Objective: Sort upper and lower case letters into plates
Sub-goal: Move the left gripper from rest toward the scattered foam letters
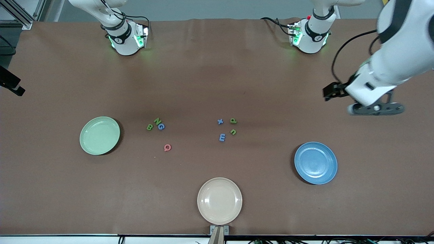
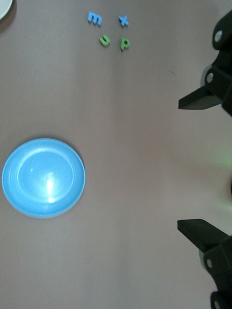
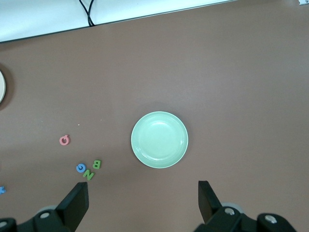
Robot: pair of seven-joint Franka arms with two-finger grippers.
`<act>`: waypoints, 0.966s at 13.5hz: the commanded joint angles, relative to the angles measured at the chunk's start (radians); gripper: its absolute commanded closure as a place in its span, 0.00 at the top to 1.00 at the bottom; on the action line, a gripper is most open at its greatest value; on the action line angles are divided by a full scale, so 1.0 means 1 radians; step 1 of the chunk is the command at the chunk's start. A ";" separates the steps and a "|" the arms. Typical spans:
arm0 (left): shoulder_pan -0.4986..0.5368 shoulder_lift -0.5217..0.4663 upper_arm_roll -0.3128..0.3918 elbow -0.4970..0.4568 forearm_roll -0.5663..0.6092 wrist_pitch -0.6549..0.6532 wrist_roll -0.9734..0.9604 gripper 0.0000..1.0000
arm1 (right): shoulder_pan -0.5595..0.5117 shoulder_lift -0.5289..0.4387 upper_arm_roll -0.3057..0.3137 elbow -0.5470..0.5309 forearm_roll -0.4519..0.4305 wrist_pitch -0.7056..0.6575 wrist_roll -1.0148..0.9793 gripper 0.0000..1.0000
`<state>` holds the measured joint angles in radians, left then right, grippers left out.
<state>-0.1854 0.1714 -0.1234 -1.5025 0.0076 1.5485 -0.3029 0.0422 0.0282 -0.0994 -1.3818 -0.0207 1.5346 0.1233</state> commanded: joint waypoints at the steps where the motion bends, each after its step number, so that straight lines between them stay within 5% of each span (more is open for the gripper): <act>1: -0.086 0.063 -0.001 -0.004 -0.011 0.065 -0.146 1.00 | -0.008 0.007 0.009 0.013 0.002 -0.005 0.012 1.00; 7: -0.233 0.166 -0.001 -0.186 -0.011 0.411 -0.459 1.00 | -0.002 0.028 0.009 0.010 0.014 -0.007 0.012 1.00; 13: -0.339 0.419 0.002 -0.131 0.005 0.706 -0.731 1.00 | 0.007 0.122 0.014 0.004 0.125 -0.016 0.012 1.00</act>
<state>-0.5048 0.5129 -0.1311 -1.6955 0.0072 2.2163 -0.9694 0.0463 0.1184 -0.0896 -1.3834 0.0636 1.5299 0.1233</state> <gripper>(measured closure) 0.000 0.000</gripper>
